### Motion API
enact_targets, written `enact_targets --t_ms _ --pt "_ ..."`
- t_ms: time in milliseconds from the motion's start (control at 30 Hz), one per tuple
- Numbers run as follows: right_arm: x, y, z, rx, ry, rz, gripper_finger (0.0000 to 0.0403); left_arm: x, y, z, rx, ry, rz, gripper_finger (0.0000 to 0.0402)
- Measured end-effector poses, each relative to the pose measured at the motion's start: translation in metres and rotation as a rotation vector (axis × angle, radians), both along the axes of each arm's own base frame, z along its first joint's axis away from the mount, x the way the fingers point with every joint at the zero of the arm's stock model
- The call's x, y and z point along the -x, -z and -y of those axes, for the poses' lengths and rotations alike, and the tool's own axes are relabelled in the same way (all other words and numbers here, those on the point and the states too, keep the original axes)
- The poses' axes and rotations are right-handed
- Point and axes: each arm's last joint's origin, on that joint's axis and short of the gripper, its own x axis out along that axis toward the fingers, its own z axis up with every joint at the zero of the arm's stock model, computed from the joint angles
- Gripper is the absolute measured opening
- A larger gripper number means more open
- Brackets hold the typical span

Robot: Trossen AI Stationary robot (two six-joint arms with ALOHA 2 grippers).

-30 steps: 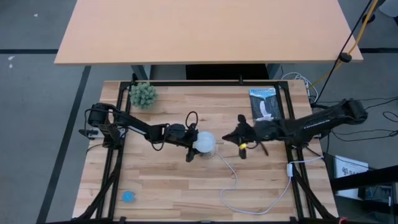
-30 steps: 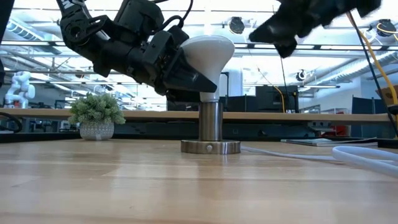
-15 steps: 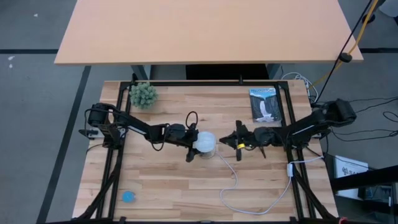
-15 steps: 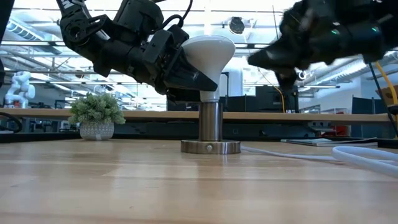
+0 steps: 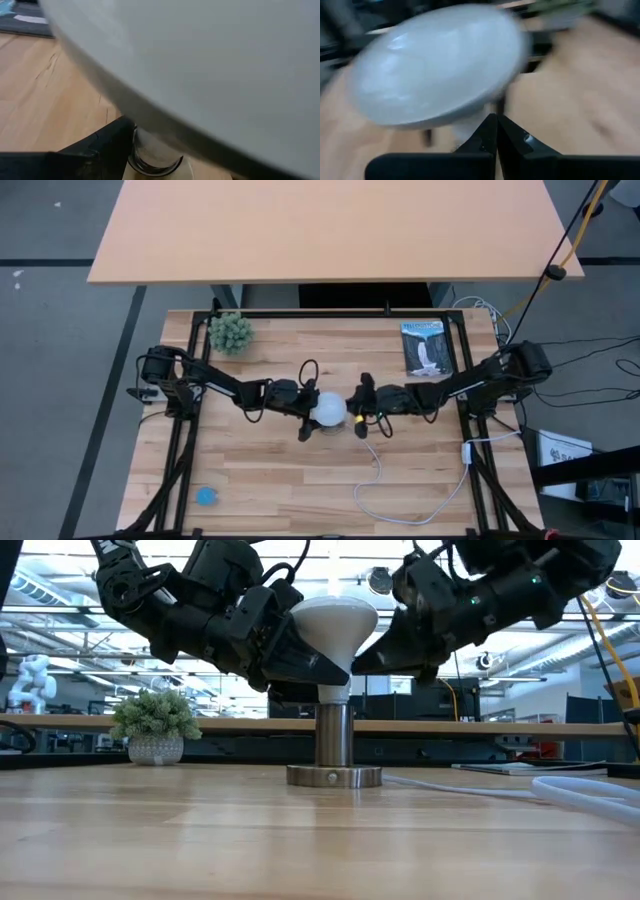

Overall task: Screw lightbulb
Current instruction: Insert the white light bulb into the gold lamp

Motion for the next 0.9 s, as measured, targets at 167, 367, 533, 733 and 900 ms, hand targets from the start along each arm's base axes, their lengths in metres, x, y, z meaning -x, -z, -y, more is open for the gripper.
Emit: enact_targets --t_ms 167,367,533,733,900 --pt "0.000 0.001 -0.004 -0.064 -0.139 -0.019 0.0000 0.000 0.000 0.001 0.004 0.010 -0.003 0.0273" --pt "0.000 0.001 0.000 -0.083 -0.032 -0.009 0.0000 0.000 0.000 0.000 0.010 0.004 -0.001 0.0273" --pt "-0.001 0.000 0.000 -0.138 -0.012 0.002 0.0000 0.000 -0.001 -0.001 0.038 -0.010 0.005 0.0273" --pt "-0.001 0.001 0.001 -0.141 -0.001 0.002 0.0000 -0.003 -0.009 -0.007 0.093 -0.029 0.076 0.0273" --pt "-0.001 0.001 0.001 -0.143 -0.012 -0.002 0.0000 -0.003 -0.010 -0.010 0.123 0.006 0.086 0.0273"
